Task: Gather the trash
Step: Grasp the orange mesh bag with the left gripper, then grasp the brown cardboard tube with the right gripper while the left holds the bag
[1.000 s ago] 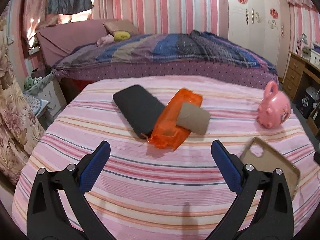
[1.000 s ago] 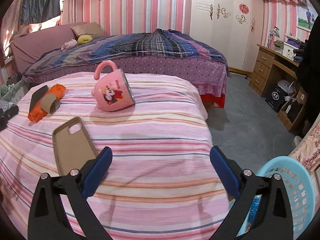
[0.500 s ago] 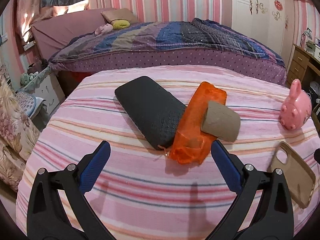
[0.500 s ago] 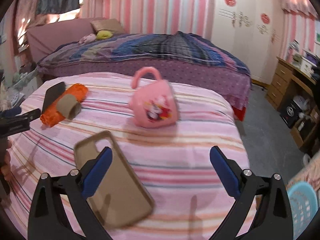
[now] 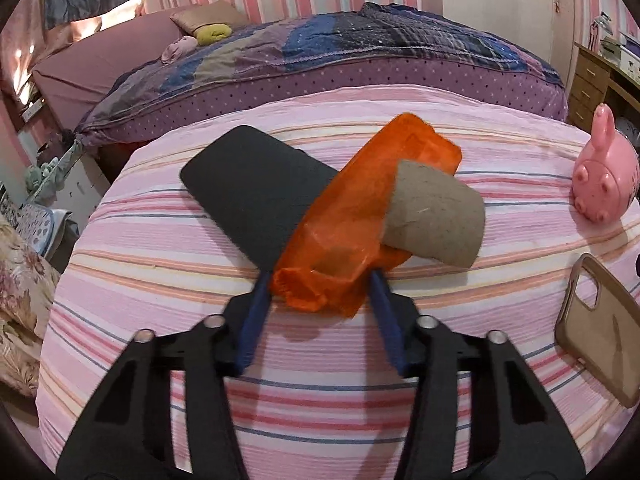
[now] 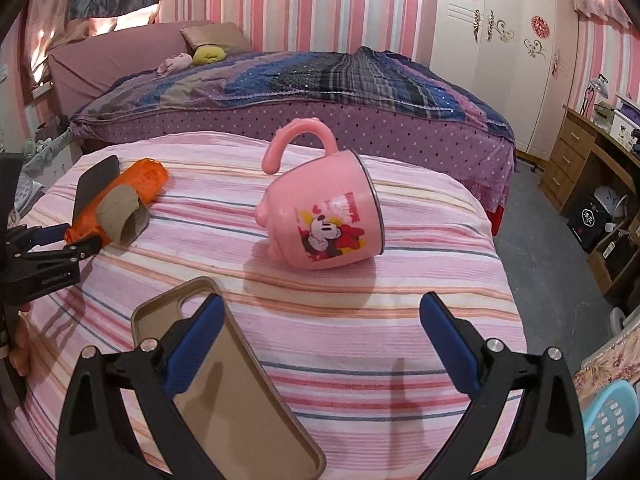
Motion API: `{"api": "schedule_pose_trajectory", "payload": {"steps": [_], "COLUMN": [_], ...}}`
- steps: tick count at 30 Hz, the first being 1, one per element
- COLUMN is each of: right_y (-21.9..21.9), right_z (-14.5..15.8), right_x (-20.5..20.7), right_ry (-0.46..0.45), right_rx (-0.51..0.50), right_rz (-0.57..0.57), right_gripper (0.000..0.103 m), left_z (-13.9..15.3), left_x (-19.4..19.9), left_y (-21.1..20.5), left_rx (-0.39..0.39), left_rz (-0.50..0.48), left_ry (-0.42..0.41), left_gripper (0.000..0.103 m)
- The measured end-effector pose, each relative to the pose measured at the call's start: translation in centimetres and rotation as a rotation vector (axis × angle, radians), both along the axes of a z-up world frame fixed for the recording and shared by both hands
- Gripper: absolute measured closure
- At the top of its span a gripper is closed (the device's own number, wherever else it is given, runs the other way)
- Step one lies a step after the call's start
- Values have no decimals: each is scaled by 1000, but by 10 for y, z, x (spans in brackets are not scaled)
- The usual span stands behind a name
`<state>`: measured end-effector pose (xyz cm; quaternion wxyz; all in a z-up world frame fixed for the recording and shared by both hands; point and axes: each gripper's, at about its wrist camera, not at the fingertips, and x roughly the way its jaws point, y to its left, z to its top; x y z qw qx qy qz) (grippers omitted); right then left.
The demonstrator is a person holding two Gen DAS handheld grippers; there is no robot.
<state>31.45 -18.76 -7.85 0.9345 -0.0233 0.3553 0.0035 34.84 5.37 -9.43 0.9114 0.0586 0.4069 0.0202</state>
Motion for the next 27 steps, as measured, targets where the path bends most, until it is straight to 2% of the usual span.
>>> {"api": "schedule_pose_trajectory", "payload": {"steps": [3,5,7,15,19,27], "right_y": [8,9,11,34,59,104], "right_z": [-1,1,2,3,3,-1], "right_x": [2,3,3,5,11,33], "right_ry": [1,1,-2,-18,-21,-9], "right_rx": [-5,-7,-10,-18,-13,15], "right_rz": [6,11,17,69,120,196], "right_gripper": [7,7,7,7,7,7], "left_z": [3,4,7,24,28,32], "left_x": [1,-1,-5,-36,-44,-53], "left_y": [10,15,19,37,65,129], "left_rx": [-25,-57,-80,-53,-41,-77], "left_rz": [14,6,-4,-14,49,225], "left_ry": [-6,-4,-8,-55,-53,-68], "left_gripper": [77,82,83,84,84,84]}}
